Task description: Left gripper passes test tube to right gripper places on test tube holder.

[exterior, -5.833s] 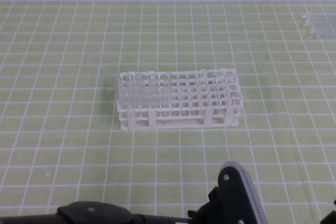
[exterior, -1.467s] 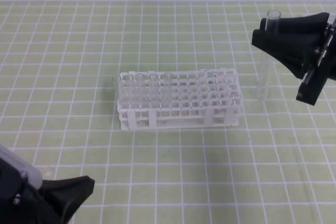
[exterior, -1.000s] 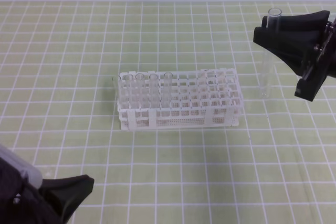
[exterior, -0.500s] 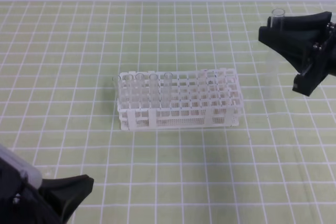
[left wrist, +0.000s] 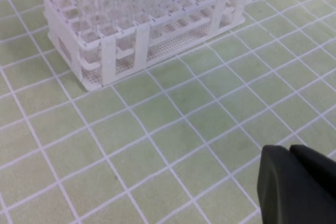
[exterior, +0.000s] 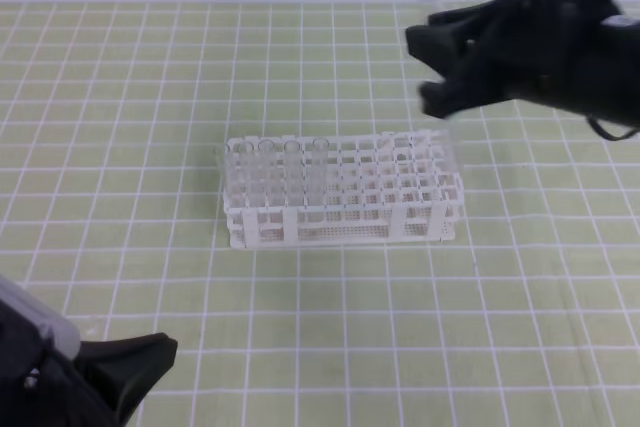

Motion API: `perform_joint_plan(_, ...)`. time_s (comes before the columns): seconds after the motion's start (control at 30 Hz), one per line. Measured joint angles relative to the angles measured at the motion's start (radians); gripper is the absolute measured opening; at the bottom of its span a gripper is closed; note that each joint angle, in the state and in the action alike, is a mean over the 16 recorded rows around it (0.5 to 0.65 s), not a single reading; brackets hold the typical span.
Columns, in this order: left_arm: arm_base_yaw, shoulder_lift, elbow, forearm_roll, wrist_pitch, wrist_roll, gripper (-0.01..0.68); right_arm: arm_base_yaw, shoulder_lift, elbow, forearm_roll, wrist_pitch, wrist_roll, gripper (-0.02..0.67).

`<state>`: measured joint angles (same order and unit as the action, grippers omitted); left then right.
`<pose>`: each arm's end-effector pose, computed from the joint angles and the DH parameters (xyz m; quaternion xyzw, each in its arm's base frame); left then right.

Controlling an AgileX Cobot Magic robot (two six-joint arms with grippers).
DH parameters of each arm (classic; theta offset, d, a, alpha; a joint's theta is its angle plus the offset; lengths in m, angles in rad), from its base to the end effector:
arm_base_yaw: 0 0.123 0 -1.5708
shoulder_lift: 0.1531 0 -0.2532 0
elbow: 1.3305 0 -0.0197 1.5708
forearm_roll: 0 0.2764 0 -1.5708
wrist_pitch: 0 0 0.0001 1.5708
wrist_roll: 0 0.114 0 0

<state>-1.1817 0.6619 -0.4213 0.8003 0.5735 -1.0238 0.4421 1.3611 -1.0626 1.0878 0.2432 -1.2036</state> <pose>0.1134 -0.1594 0.2272 0.2776 0.8209 -0.1892 0.4618 0.3200 0.1784 0.3014 -0.2872 0.7576 0.1767 0.5589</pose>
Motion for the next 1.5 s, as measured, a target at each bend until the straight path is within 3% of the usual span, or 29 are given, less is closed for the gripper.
perform_joint_plan(0.27,0.000,0.001,0.001,0.004,0.001,0.000,-0.002,0.137,0.104,-0.036,-0.463,-0.339,0.658,0.101)
perform_joint_plan(0.5,0.000,0.001,0.001,0.005,0.001,0.000,-0.002,0.182,0.176,0.011,-0.733,-0.611,0.995,0.101)
perform_joint_plan(0.97,0.000,0.001,0.000,0.005,0.001,0.000,-0.002,0.194,0.260,0.098,-1.027,-0.875,1.254,0.101)
perform_joint_plan(1.27,0.000,0.000,0.000,0.006,0.001,0.000,-0.002,0.197,0.316,0.101,-1.194,-0.940,1.347,0.101)
perform_joint_plan(1.5,0.000,0.000,0.000,0.006,0.001,0.000,-0.002,0.199,0.350,0.114,-1.229,-0.979,1.361,0.101)
